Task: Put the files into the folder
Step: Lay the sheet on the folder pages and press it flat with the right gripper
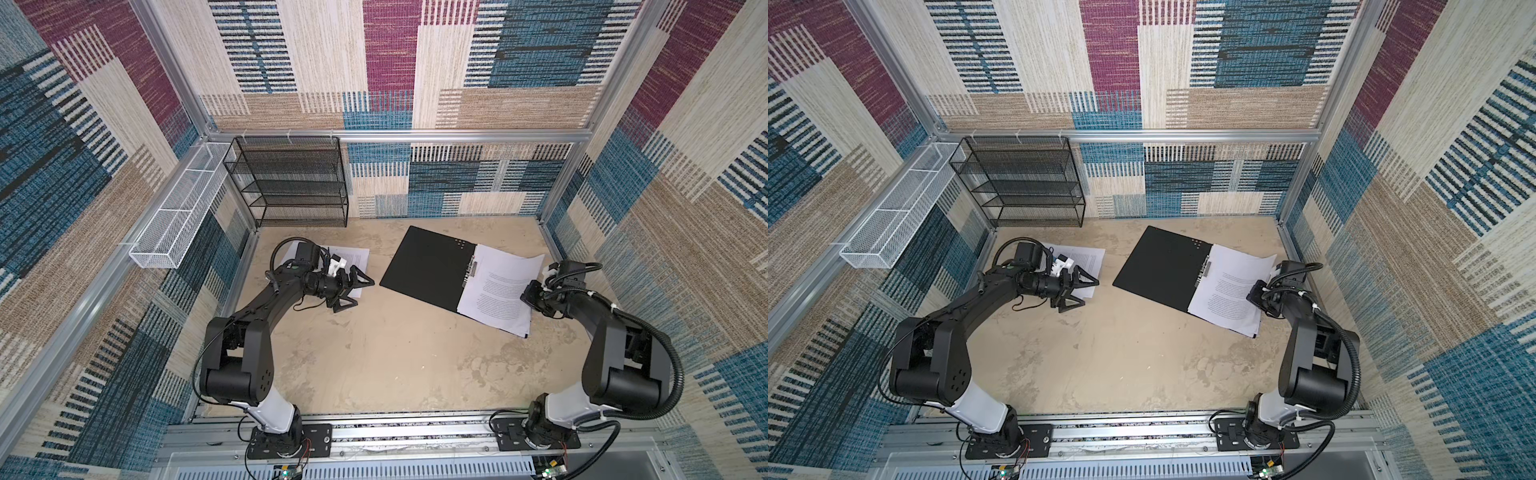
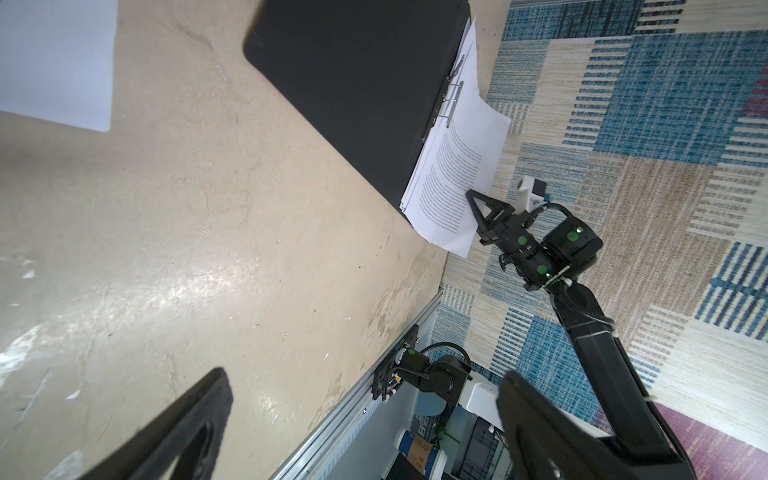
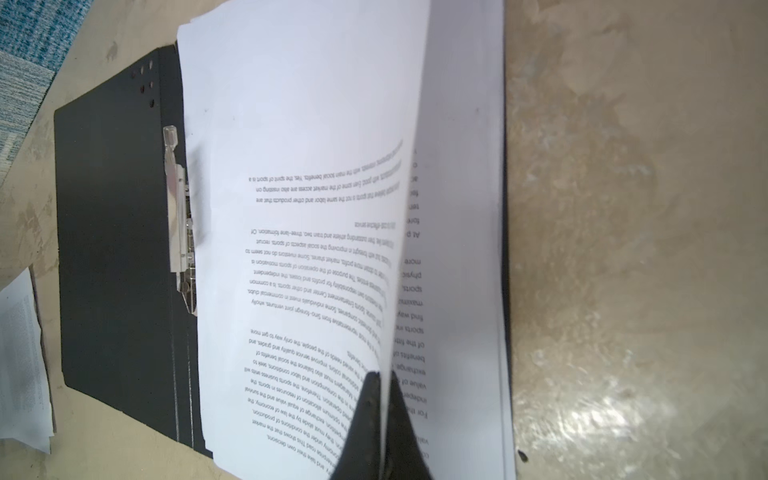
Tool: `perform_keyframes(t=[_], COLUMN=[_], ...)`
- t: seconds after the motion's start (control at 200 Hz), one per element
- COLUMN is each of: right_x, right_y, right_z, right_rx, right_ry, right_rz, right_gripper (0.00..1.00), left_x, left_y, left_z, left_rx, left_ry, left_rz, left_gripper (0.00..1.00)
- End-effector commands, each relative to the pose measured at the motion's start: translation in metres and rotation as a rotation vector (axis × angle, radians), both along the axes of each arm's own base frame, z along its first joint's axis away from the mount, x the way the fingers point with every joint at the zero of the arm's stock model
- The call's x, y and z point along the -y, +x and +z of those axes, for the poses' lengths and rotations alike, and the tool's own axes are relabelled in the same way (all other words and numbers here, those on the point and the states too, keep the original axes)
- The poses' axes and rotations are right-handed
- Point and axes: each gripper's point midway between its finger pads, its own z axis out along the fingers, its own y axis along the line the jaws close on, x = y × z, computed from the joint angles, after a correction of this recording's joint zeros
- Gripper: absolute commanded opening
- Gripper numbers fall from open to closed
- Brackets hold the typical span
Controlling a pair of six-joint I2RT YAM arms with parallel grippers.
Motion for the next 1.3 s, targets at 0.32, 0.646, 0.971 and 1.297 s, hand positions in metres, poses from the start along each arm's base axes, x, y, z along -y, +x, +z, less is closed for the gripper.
perform_keyframes(t=[0.32,0.646,0.971,1.297], right_x=[-0.005,-0.01,-0.008,0.026], right_y=[0.019,0.022,0.023,0.012], right_z=[-0.006,-0.007,-0.008,0.015], right_rx=[-0.011,-0.011,-0.014,-0.028], right_ry=[-0.039,-0.045,-0.052,-0.172], right_rz=[0.076,0.101,0.089,-0.122], right_gripper=[0.0,0.0,0.31,1.0], left_x=[0.011,0.009,0.007,-0.003], left_y=[0.005,0.006,0.007,0.014], left_z=[0.01,0.006,0.003,0.003], left_rx=[0.003,-0.01,-0.019,0.002], left_ry=[-0.138,-0.146,-0.142,-0.129], left_rz=[-0.016,-0.004,0.002,0.037], left_gripper=[1.0,1.0,1.0,1.0])
